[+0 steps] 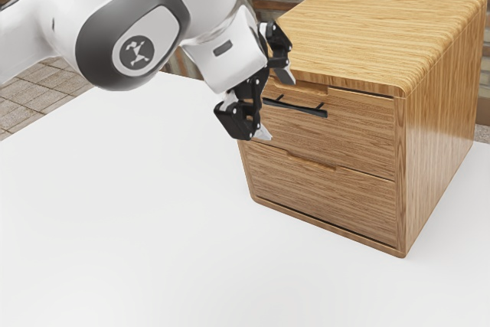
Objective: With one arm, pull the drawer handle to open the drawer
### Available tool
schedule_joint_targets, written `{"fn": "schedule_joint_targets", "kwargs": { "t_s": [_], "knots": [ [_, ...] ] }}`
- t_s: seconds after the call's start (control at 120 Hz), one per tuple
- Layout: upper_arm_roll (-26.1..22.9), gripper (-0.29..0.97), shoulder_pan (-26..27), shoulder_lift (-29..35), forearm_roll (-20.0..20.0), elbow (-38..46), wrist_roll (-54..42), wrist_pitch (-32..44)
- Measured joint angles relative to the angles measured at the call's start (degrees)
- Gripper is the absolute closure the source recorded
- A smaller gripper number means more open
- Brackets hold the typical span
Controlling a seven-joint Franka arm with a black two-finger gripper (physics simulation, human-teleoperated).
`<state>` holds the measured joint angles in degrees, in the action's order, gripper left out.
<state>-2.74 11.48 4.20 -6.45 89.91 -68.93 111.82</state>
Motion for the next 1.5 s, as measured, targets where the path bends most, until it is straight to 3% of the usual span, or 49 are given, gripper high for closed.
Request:
{"fn": "schedule_joint_targets", "kwargs": {
  "t_s": [0.3,1.017,1.192,1.5],
  "knots": [
    [0.02,0.00,-0.10,-1.21,0.02,1.92,-0.04,5.05],
    [1.10,0.00,0.51,-3.57,-0.02,3.10,0.04,8.49],
    [1.33,0.00,0.38,-3.41,-3.53,3.11,-0.49,9.00],
    [1.60,0.00,-0.25,-2.34,-6.15,6.83,-1.61,9.22]
  ]
}}
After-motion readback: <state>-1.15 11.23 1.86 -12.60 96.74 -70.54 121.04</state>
